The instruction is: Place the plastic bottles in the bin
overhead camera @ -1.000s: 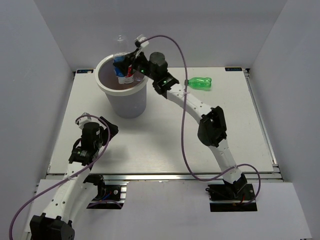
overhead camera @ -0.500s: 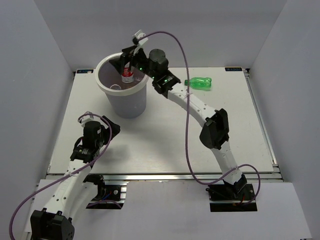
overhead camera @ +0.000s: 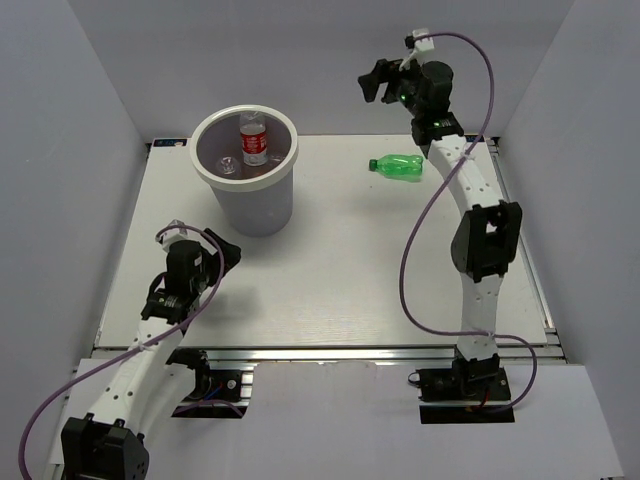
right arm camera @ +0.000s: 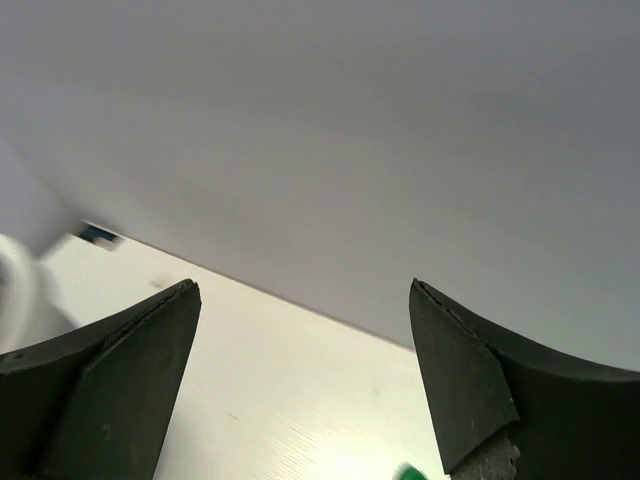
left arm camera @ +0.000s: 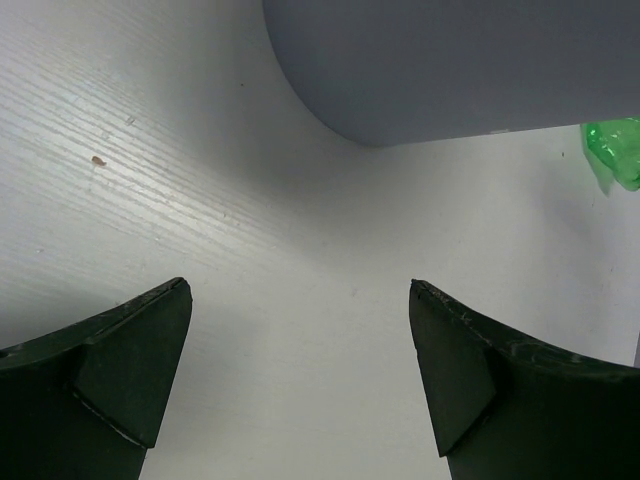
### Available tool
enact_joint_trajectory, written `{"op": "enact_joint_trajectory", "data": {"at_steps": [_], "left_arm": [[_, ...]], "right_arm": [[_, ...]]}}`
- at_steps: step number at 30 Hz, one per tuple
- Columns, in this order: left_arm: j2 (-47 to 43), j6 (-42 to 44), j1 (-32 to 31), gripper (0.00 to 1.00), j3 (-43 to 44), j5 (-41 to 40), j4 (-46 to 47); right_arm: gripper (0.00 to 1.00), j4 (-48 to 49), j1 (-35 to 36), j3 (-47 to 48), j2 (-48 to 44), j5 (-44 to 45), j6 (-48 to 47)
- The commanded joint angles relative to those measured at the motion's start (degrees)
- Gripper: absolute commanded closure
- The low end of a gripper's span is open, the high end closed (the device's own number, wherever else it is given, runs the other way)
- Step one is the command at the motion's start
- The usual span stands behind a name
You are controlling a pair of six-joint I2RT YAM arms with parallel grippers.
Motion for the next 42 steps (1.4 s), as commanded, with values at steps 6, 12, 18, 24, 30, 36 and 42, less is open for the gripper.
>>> {"op": "enact_joint_trajectory", "data": {"at_steps": [6,12,18,24,30,36,42], "left_arm": [[3.66,1.04,0.02,0.02,1.83,2.87,3.55],[3.40,1.57,0.02,0.02,1.83,3.05,3.90],[6.29,2.45,0.02,0.02,3.50,3.48,3.73],[7.79,2.45,0.02,0.02,3.15,5.24,5.66],[9.20,2.36,0.02,0.02,1.91,12.01,11.98],[10.52,3.06,-0.06,0.02,2.70,12.63,11.64],[9.29,2.89,0.02,0.02,2.36,11.66,11.02]], "right_arm": [[0.11,-5.94,-5.19,11.46,19.57,0.19,-2.44],[0.11,-2.51,-7.48,12.16,24.50,2.39,-7.71],[0.11,-7.51,-9.50,12.35,26.54,-5.76,-9.11],[0.11,-19.45,-9.94,9.79,23.38,-13.78,-19.56],[0.11,-28.87,-10.03,9.89,23.46,-11.49,-29.42],[0.11,-33.09,-9.94,5.06,20.30,-16.42,-32.76],[0.26,-33.09,-9.94,-1.80,17.22,-11.51,-34.00]]}}
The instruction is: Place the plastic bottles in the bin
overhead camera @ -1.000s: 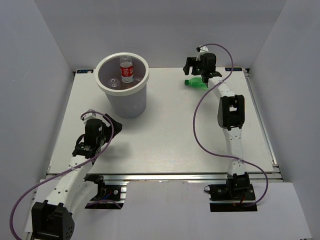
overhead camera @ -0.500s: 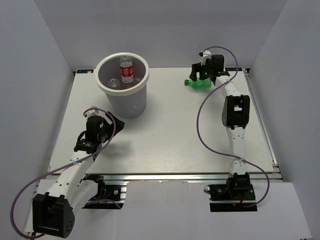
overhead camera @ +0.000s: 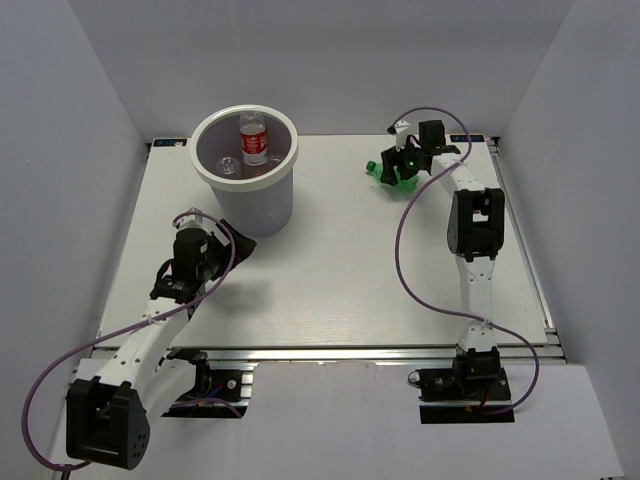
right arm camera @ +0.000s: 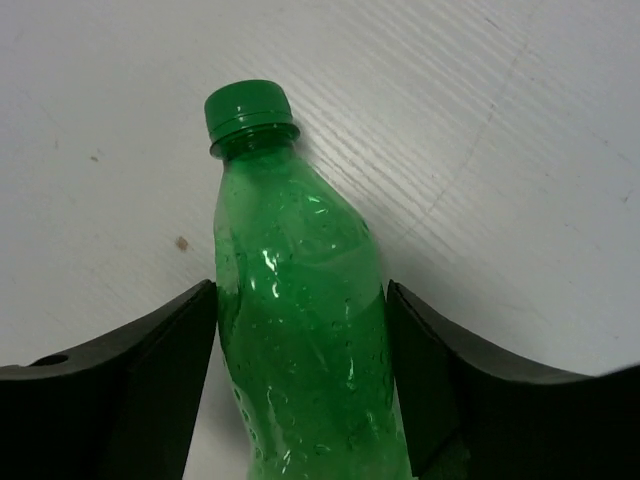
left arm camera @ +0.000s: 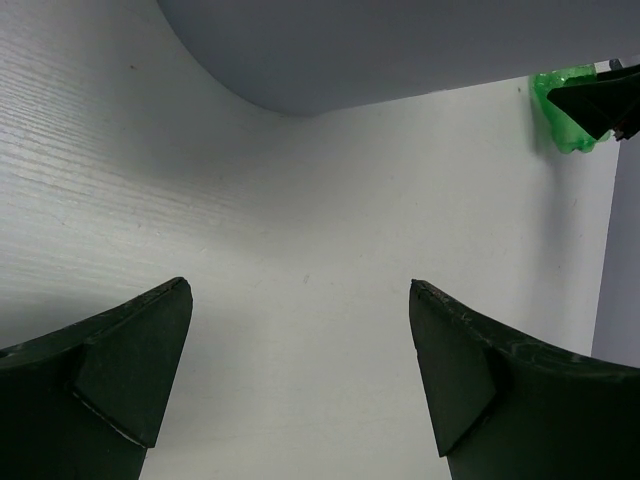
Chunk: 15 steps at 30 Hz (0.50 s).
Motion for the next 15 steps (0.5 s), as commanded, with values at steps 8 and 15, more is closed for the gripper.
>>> {"op": "enact_joint_trajectory", "data": {"at_steps": [8,15], "left_arm": [[-6.23,-0.33,0.02,0.02,0.19,-2.38,-1.17],[-12.12,-0.42,0.02,0.02,-0.34,-2.82,-3.11]], "right_arm": [[0.79,2.28,0.53,-6.37,-14.41,-2.58,4.15],[0.88,9.13,6.49,-13.04,-29.69,-11.02,11.97]]}}
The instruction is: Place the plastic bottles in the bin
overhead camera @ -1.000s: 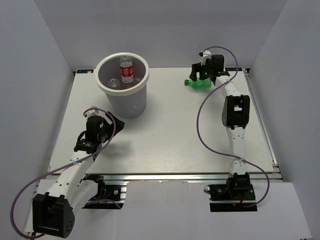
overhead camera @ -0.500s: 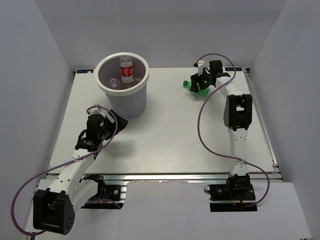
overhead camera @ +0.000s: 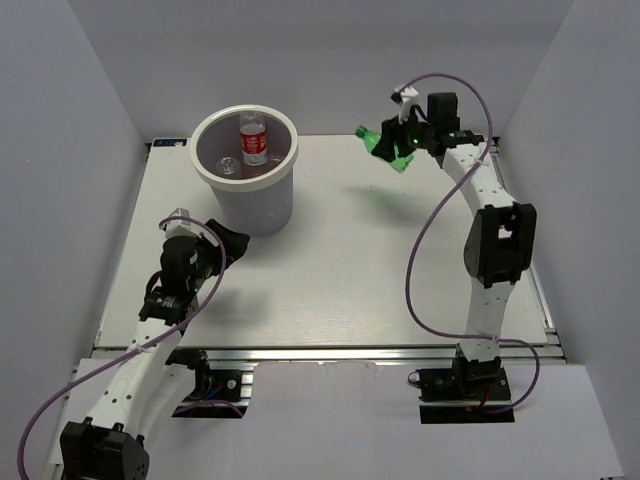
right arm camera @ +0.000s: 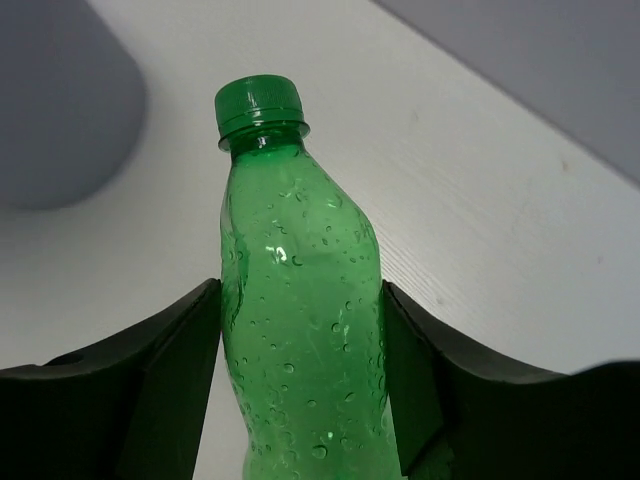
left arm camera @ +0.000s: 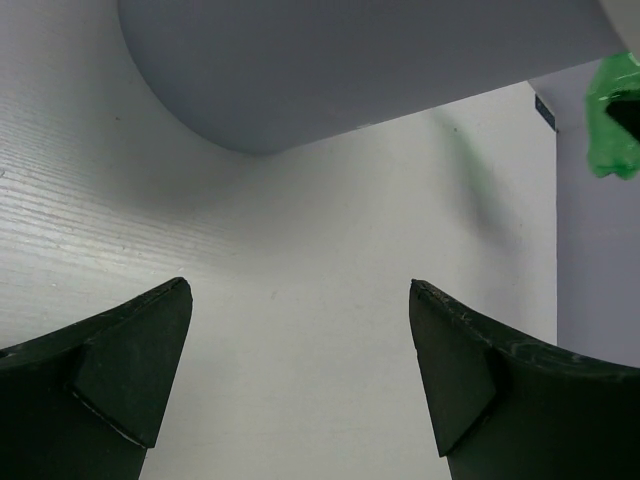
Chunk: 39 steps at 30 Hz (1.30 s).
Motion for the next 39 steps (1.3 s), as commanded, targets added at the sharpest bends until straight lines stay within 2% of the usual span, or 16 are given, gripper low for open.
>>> {"op": "enact_joint_trajectory", "data": {"at_steps": [1,4,7,8,11,14,17,18,19,20,23,30,33,37,38,39], "left_arm": [[-3.01,0.02,0.02,0.02,-0.23,-0.99,-1.76],[-4.85,0.02,0.02,0.02,-0.32,-1.16,-3.25],[-5.74,-0.51,-0.06,0.02,-0.06,-1.25,-5.01],[-5.91,-0.59,0.02,0.02,0.21,-1.17,-5.63],[-6.96,-1.12,0.02,0.02,1.00,-5.02,-8.44],[-8.11,-1.12,0.02,0.02,1.61,-5.65,-9.67],[-9.16,-0.77,0.02,0.02,2.84,-6.61,-11.51],[-9.51,-0.68,0.02,0.02,3.54,-7.40,-12.30],[-9.95,-0.51,0.02,0.02,3.72,-7.67,-12.57],[-10.13,-0.33,0.02,0.02,4.07,-7.84,-12.92],[-10.83,-0.68,0.02,0.02,5.30,-9.42,-13.89],[-10.49,-1.12,0.02,0.02,7.50,-13.99,-14.50],[-9.09,-2.17,0.02,0.02,8.38,-16.71,-16.17],[-6.80,-3.93,0.02,0.02,9.44,-21.81,-19.16],[-6.53,-4.89,0.02,0.02,9.52,-23.99,-19.69],[-6.01,-5.34,0.02,0.02,9.79,-24.80,-20.13]], "right_arm": [[0.88,8.64,7.58,-2.32,-11.58,-5.71,4.63],[0.88,12.68,14.87,-1.19,-16.08,-2.73,4.72],[0.87,17.42,21.73,2.49,-16.35,2.45,5.51],[0.86,21.62,21.77,2.51,-15.57,6.12,5.86],[0.86,26.21,27.91,6.88,-11.10,11.15,4.72],[0.84,25.18,30.37,17.39,-3.29,10.12,5.69],[0.76,23.42,32.48,24.80,1.74,9.32,6.04],[0.71,23.59,33.45,25.18,2.11,9.50,5.69],[0.60,23.51,33.80,25.18,2.11,9.67,4.82],[0.33,23.42,34.16,24.31,1.50,9.76,4.20],[0.11,23.86,34.51,22.29,-1.30,10.02,3.67],[0.11,23.94,34.42,15.70,-10.10,10.11,5.95],[0.11,22.89,33.64,10.78,-14.58,12.83,8.13],[0.11,24.72,26.88,-3.08,-23.62,14.69,14.99],[0.11,26.47,25.12,-12.43,-28.60,15.03,17.36],[0.11,30.06,21.54,-17.22,-31.18,15.12,21.12]]}}
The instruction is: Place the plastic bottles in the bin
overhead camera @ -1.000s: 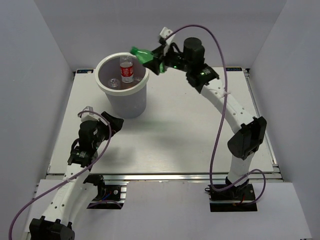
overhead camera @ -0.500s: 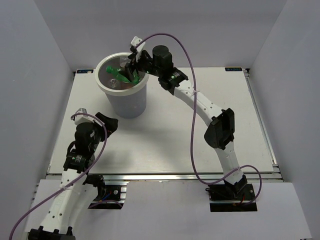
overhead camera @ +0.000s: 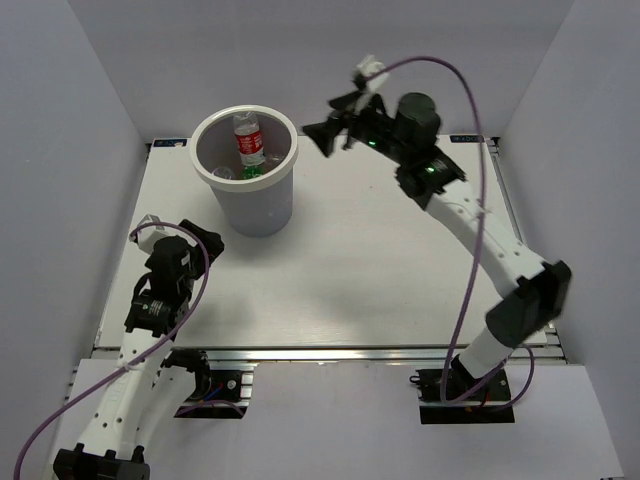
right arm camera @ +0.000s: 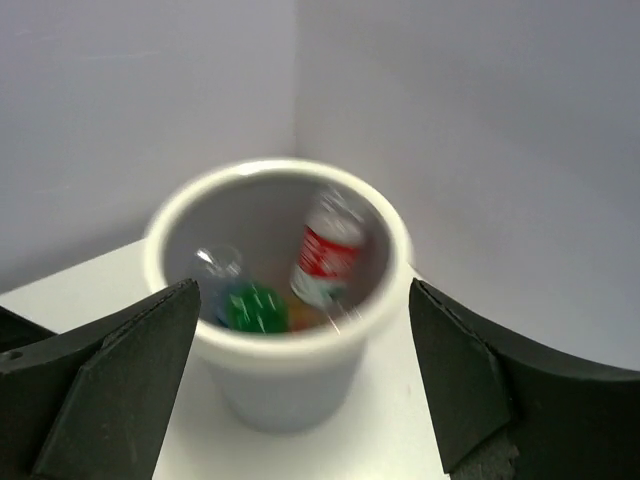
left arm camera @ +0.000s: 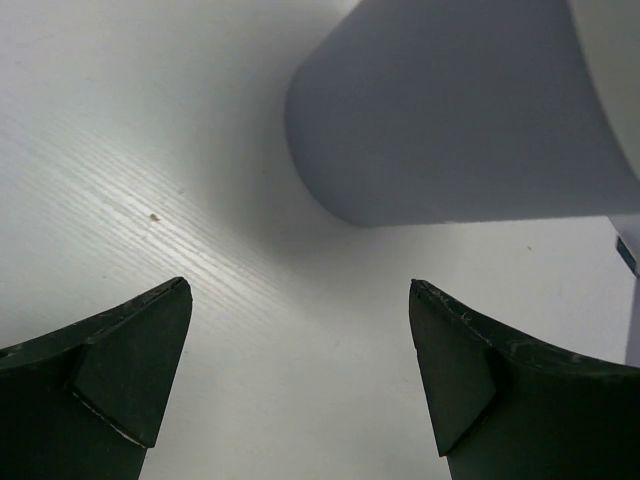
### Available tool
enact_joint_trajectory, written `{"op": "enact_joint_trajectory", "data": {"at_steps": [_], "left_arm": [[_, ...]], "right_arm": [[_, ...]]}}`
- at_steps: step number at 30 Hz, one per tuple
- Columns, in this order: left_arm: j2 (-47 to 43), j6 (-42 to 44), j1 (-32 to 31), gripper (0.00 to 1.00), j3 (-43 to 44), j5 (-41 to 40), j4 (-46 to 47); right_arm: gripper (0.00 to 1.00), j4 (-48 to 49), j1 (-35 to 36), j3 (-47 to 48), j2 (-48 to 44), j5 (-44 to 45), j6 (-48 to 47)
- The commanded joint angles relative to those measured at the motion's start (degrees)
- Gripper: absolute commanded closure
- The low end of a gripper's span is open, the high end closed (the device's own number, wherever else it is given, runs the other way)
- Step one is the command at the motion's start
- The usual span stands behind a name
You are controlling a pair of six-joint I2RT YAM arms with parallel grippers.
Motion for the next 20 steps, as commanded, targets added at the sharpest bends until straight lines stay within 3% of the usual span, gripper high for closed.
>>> {"op": "enact_joint_trajectory", "data": {"at_steps": [1,3,8,14,20], "left_arm": [[1.08,-2.43,0.04,0.02,2.25,-6.73,-3.24],[1.34,-3.14,0.04,0.02,1.99,-7.61,-2.28],[3.19,-4.81,0.13,0.02,1.63,-9.98,-1.83],[4.86,-5.86,0.13,0.02,1.46,-10.95,-1.22],[6.00,-6.92,0.13,0.02,1.37,-11.48,-1.04]], "right_arm": [[0.11,6.90,-8.72,-15.54,-10.96,2.66,10.75],[0.11,9.97,-13.98,-29.26,-16.26,5.11,14.61],[0.11,9.91,-17.08,-52.63,-30.77,25.84,19.90],[0.11,9.38,-17.35,-62.17,-37.90,34.91,19.47],[0.11,12.10,-18.31,-64.28,-37.56,34.48,20.34]]}}
